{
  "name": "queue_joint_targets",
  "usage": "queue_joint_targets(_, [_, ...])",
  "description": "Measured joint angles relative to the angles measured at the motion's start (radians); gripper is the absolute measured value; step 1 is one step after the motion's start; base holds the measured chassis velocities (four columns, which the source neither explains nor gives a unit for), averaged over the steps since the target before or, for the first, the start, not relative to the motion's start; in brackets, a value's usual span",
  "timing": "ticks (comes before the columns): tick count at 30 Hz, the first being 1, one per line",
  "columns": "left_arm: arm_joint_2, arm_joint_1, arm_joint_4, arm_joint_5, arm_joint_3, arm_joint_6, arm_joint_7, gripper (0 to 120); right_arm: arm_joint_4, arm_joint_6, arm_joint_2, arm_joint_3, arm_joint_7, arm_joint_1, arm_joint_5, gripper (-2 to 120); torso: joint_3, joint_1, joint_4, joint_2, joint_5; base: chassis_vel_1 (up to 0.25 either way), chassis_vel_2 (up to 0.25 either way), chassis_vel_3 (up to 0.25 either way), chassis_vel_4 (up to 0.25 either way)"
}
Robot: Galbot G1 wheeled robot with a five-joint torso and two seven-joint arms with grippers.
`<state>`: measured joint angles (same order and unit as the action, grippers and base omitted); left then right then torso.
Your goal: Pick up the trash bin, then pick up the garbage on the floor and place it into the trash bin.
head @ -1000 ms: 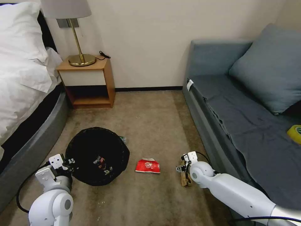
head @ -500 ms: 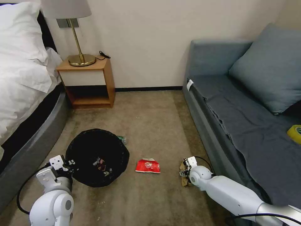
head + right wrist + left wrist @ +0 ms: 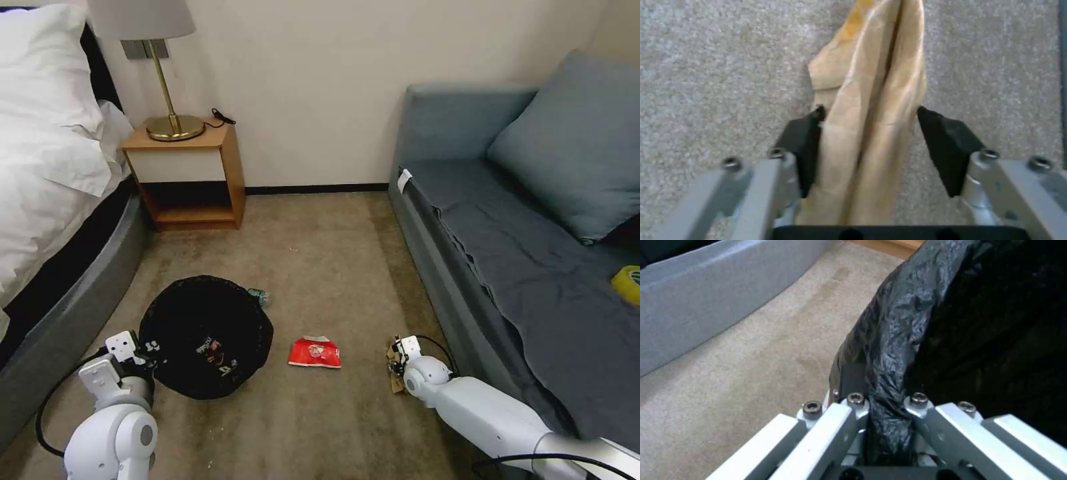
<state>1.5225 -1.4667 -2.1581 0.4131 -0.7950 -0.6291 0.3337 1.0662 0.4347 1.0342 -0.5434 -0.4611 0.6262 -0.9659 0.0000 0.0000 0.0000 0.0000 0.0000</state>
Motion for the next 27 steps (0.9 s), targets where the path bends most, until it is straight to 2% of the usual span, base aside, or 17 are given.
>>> queue_joint_targets(8, [0.0, 0.005, 0.006, -0.005, 0.001, 0.002, -0.001, 3, 0.046, -0.015, -0.027, -0.001, -0.001, 0.009, -0.002, 20, 0.0, 0.0, -0.0002, 0.0, -0.0001, 0.0, 0.0, 0.0, 0.0])
queue_joint_targets(9, [0.0, 0.005, 0.006, -0.005, 0.001, 0.002, -0.001, 3, 0.046, -0.015, -0.027, -0.001, -0.001, 0.009, -0.002, 20, 0.0, 0.0, -0.0002, 0.0, -0.0001, 0.0, 0.0, 0.0, 0.0])
queue_joint_targets(13, [0.0, 0.005, 0.008, -0.007, 0.001, 0.002, -0.001, 3, 0.064, -0.025, -0.034, -0.003, -0.001, 0.01, -0.004, 2, 0.0, 0.0, -0.0001, 0.0, -0.0001, 0.0, 0.0, 0.0, 0.0])
queue_joint_targets(19, [0.001, 0.005, 0.009, -0.009, 0.003, 0.002, -0.001, 3, 0.116, -0.036, -0.052, 0.004, -0.005, 0.016, -0.009, 0, 0.0, 0.0, -0.0001, 0.0, 0.0001, 0.0, 0.0, 0.0, 0.0])
queue_joint_targets(27, [0.001, 0.007, 0.01, -0.01, 0.007, 0.001, -0.002, 3, 0.356, -0.064, -0.098, 0.058, -0.032, 0.006, -0.038, 0, 0.0, 0.0, -0.0001, 0.0, 0.0, 0.0, 0.0, 0.0, 0.0])
